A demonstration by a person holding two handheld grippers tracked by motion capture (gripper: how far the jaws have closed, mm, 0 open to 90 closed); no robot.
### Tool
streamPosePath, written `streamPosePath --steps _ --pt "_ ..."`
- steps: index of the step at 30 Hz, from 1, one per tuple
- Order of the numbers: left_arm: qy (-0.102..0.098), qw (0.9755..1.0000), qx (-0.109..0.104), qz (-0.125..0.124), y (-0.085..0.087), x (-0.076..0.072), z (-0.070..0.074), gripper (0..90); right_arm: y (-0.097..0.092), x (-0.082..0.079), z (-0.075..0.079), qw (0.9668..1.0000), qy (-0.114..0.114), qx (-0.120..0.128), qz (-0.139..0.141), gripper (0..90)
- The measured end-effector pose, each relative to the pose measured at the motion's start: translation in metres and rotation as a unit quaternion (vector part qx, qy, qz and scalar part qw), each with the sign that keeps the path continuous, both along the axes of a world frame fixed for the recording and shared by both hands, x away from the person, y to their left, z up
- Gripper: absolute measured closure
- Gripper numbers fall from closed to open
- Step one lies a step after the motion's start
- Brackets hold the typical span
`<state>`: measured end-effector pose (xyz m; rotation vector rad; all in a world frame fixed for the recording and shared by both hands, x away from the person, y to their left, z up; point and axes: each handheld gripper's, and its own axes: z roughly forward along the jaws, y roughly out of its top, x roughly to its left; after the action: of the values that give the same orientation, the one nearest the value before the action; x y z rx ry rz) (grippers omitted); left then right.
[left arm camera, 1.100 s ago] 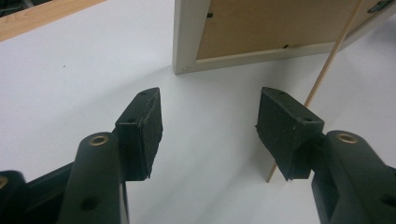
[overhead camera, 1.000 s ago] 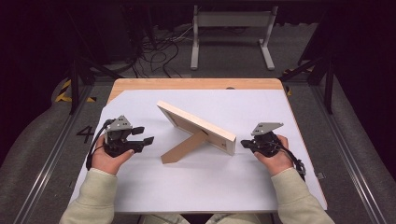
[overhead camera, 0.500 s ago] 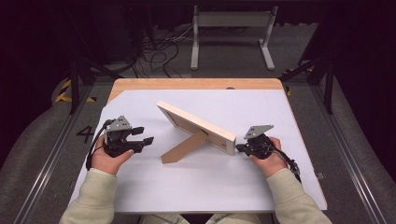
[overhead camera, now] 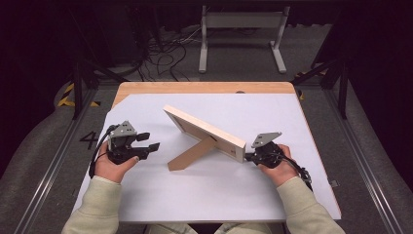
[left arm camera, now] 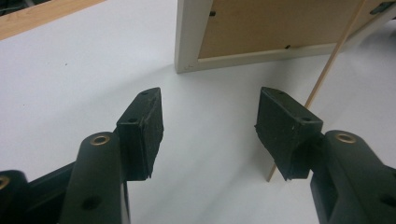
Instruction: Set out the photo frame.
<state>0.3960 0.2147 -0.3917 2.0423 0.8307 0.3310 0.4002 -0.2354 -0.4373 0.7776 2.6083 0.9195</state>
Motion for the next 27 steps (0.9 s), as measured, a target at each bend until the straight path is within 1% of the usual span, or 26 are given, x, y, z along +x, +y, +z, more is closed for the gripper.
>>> streamPosePath --steps 6,7,11,14,15,17,20,23,25,27 --pt "-0.002 1.0 0.001 0.001 0.001 0.0 0.001 42.0 0.008 -0.008 0.002 0.9997 0.004 -0.009 0.022 90.0" --pt "0.0 1.0 -0.002 0.002 0.001 0.0 0.001 41.9 0.01 -0.009 0.002 0.9996 0.005 -0.011 0.025 90.0" --pt "-0.003 1.0 -0.004 0.003 0.003 0.0 0.002 42.1 0.016 -0.015 0.003 0.999 0.009 -0.014 0.042 90.0" --pt "0.001 0.9999 -0.011 0.003 0.003 0.0 0.002 42.2 0.021 -0.018 0.004 0.9983 0.012 -0.01 0.057 90.0" --pt "-0.003 0.9999 -0.011 0.004 0.004 0.0 0.002 42.3 0.023 -0.02 0.004 0.9979 0.01 -0.01 0.063 90.0" --pt "-0.002 0.9999 -0.015 0.006 0.004 0.0 0.003 42.4 0.029 -0.023 0.006 0.9971 0.01 -0.011 0.074 90.0" --pt "-0.003 0.9999 -0.013 0.006 0.005 0.0 0.003 42.6 0.034 -0.027 0.007 0.9957 0.011 -0.013 0.091 90.0" --pt "0.0 0.9998 -0.018 0.008 0.006 0.0 0.003 43.1 0.04 -0.032 0.007 0.9944 0.013 -0.014 0.104 90.0" --pt "0.001 0.9998 -0.017 0.008 0.006 0.0 0.003 43.9 0.042 -0.033 0.007 0.9941 0.015 -0.013 0.107 90.0" --pt "0.001 0.9998 -0.015 0.008 0.006 -0.001 0.003 44.9 0.047 -0.036 0.007 0.9927 0.018 -0.012 0.119 90.0"
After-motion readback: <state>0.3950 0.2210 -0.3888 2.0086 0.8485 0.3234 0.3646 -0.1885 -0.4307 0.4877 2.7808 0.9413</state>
